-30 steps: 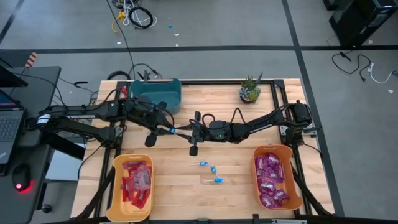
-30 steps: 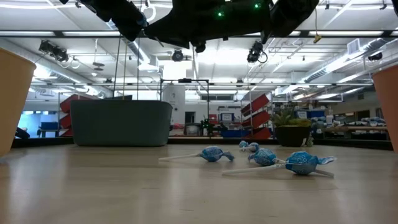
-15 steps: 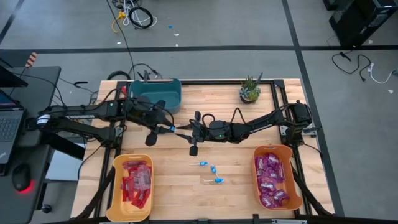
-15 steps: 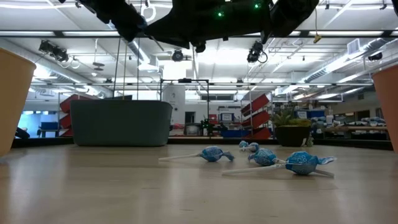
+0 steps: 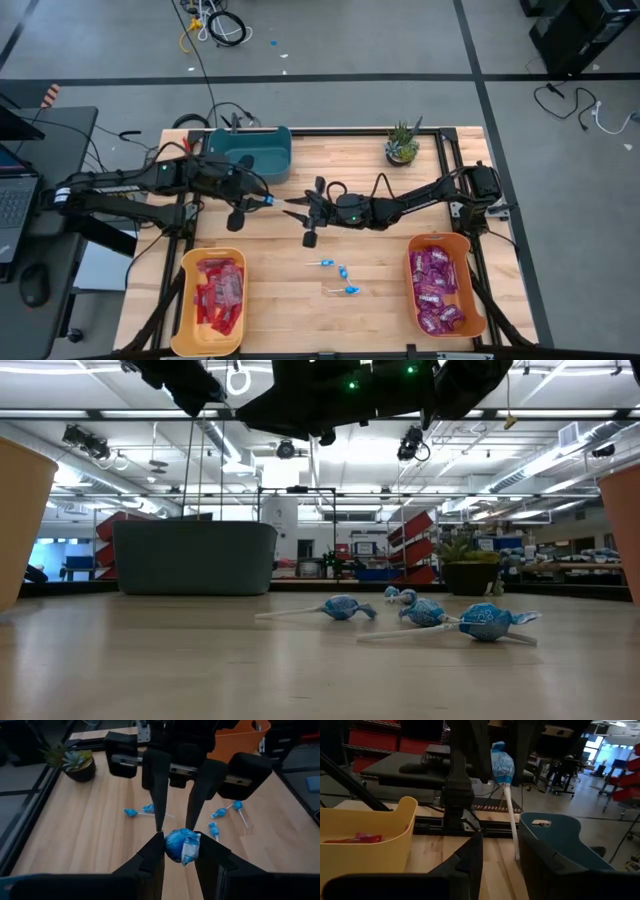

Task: Sort candy
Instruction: Put the blue candy into the blue bin

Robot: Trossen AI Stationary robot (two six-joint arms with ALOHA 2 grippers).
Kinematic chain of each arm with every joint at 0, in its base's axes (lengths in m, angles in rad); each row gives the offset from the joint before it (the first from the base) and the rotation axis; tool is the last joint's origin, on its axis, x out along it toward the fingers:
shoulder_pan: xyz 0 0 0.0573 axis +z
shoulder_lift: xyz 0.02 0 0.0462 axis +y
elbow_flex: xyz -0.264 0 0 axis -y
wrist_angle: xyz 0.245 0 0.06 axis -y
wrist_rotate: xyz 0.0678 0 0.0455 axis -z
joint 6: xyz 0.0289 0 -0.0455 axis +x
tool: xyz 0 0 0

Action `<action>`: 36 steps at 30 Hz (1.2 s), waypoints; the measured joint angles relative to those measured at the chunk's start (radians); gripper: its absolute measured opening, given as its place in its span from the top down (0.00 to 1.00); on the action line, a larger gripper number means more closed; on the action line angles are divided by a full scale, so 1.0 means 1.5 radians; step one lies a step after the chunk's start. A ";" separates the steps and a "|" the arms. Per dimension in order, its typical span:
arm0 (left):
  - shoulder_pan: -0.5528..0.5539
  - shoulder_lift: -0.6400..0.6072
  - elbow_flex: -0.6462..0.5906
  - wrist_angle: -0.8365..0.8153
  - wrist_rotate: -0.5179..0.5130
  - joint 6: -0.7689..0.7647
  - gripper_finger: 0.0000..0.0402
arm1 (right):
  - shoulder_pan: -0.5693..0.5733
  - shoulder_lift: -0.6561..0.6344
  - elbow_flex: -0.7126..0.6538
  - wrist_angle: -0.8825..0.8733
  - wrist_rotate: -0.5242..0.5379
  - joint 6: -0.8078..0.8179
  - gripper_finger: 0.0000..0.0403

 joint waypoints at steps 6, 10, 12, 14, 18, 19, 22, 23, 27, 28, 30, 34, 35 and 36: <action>0.000 -0.025 0.000 -0.020 -0.033 0.000 0.77 | 0.000 0.000 0.000 0.000 0.007 0.000 0.72; 0.000 -0.044 0.000 -0.035 -0.057 0.000 0.77 | 0.000 0.000 0.000 -0.002 0.030 0.000 0.72; 0.000 -0.055 0.000 -0.047 -0.083 0.000 0.77 | 0.000 0.000 0.000 -0.005 0.050 -0.001 0.71; 0.000 -0.065 0.000 -0.054 -0.120 0.001 0.77 | 0.000 0.000 0.000 -0.010 0.060 -0.001 0.71; 0.000 -0.080 0.000 -0.074 -0.219 0.000 0.77 | 0.000 0.000 0.000 -0.015 0.060 0.004 0.71; 0.000 -0.082 0.000 -0.083 -0.246 -0.002 0.77 | 0.000 0.000 0.000 -0.015 0.060 0.005 0.71; 0.000 -0.086 0.000 -0.107 -0.314 -0.009 0.77 | 0.000 0.000 0.000 -0.015 0.060 0.006 0.71; 0.000 -0.086 0.000 -0.116 -0.332 -0.014 0.77 | 0.000 0.000 0.000 -0.015 0.060 0.006 0.71; 0.018 -0.086 0.000 -0.158 -0.372 -0.032 0.77 | 0.000 0.000 0.000 -0.015 0.060 0.006 0.70; 0.027 -0.086 0.000 -0.167 -0.374 -0.037 0.77 | 0.000 0.000 0.000 -0.015 0.060 0.006 0.70; 0.048 -0.086 0.000 -0.184 -0.377 -0.051 0.77 | 0.000 0.000 0.000 -0.015 0.060 0.006 0.70; 0.093 -0.086 0.000 -0.207 -0.373 -0.067 0.77 | 0.000 0.000 0.000 -0.015 0.060 0.017 0.70; 0.104 -0.086 0.000 -0.212 -0.364 -0.067 0.77 | 0.000 0.000 0.000 -0.015 0.060 0.019 0.70; 0.115 -0.086 0.000 -0.217 -0.353 -0.067 0.77 | 0.000 0.000 0.000 -0.016 0.060 0.020 0.70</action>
